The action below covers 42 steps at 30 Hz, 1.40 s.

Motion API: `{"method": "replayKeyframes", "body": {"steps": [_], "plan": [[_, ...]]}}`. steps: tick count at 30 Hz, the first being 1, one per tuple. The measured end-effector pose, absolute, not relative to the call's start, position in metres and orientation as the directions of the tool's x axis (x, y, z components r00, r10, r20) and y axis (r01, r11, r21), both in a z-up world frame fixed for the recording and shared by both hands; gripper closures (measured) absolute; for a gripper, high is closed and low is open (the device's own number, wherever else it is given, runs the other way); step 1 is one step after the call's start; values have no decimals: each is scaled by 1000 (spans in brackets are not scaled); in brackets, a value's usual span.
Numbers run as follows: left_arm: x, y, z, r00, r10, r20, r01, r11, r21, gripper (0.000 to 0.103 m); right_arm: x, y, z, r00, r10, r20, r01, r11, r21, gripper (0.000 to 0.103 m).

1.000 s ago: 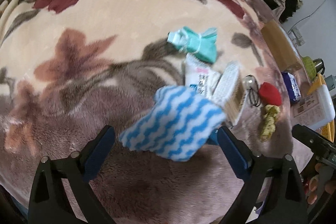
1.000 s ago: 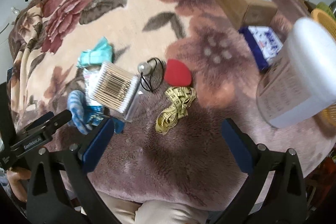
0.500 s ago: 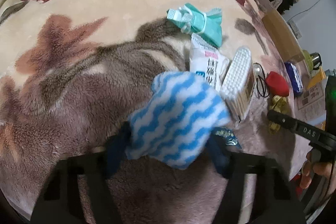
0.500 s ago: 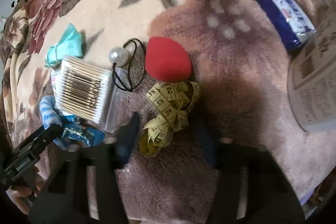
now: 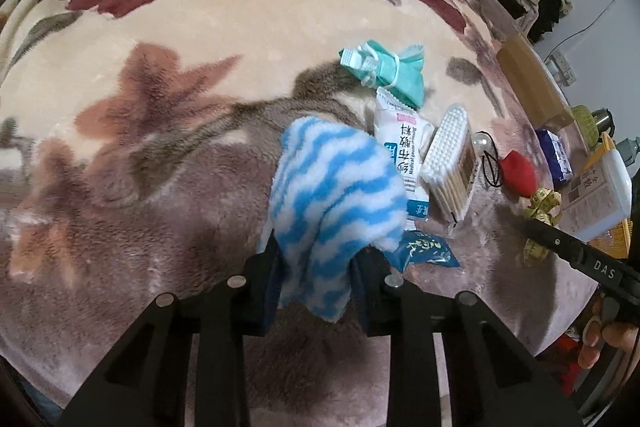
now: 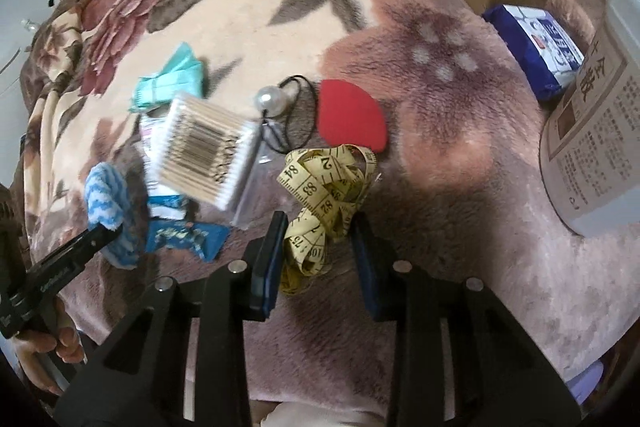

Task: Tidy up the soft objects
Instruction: 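Grasp the blue-and-white wavy cloth with the left tool while the right tool grasps the yellow tape measure, then carry the wavy cloth and tape measure with both tools over the orange basket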

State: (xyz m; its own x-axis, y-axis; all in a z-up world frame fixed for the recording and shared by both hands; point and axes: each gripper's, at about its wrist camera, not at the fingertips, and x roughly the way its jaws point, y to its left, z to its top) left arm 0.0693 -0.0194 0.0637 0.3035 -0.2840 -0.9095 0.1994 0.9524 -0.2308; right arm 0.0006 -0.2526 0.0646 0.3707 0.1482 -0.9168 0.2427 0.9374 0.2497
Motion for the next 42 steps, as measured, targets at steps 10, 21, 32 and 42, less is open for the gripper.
{"method": "replayKeyframes", "body": {"steps": [10, 21, 32, 42], "plan": [[52, -29, 83, 309, -272, -911, 222, 952, -209, 73, -12, -232, 86, 404, 161, -900, 191, 948, 255, 70], [37, -57, 97, 307, -285, -908, 268, 941, -205, 73, -33, -233, 104, 423, 166, -891, 176, 949, 260, 70], [32, -90, 117, 327, -291, -899, 317, 930, -185, 73, -45, -247, 116, 446, 158, -881, 186, 946, 264, 70], [34, -130, 146, 354, -311, -882, 380, 909, -169, 73, -52, -273, 145, 498, 135, -856, 200, 943, 265, 70]]}}
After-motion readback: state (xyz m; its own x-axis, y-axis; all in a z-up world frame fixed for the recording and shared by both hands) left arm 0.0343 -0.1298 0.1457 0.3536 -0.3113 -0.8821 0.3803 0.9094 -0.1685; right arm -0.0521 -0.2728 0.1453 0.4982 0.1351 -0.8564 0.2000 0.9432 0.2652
